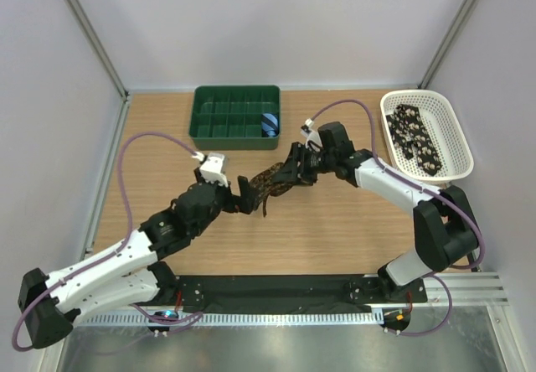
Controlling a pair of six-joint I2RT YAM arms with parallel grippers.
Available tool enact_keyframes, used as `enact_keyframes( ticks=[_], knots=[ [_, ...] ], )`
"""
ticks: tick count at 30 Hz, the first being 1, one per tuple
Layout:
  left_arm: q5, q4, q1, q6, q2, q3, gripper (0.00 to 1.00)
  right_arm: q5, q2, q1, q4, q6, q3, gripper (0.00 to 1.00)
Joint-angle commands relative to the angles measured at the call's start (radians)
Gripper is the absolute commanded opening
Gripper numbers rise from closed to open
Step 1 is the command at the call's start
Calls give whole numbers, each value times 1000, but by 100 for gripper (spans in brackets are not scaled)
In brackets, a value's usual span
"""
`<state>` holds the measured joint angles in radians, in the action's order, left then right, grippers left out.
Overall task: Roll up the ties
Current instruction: Roll the tie
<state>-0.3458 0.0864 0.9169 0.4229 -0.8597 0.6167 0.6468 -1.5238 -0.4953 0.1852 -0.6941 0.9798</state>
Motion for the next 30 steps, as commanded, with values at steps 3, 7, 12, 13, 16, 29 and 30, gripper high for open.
enact_keyframes(
  ticks=[3, 7, 12, 13, 16, 29, 30],
  knots=[
    [-202, 95, 2, 293, 89, 57, 100, -84, 60, -2, 39, 63, 83, 4],
    [-159, 159, 2, 442, 106, 133, 94, -148, 73, -3, 68, 111, 120, 4],
    [-75, 174, 2, 582, 76, 199, 82, -185, 82, -3, 111, 162, 149, 4],
    [-65, 187, 2, 594, 64, 209, 81, -185, 83, -3, 112, 166, 157, 4],
    [-10, 185, -13, 677, 42, 218, 82, -176, 102, -3, 115, 188, 163, 4],
    [313, -92, -170, 689, -62, 129, 79, -95, 194, -3, 66, 183, 149, 4],
    [323, -120, -170, 689, -74, 127, 78, -92, 195, -3, 63, 176, 151, 4]
  ],
)
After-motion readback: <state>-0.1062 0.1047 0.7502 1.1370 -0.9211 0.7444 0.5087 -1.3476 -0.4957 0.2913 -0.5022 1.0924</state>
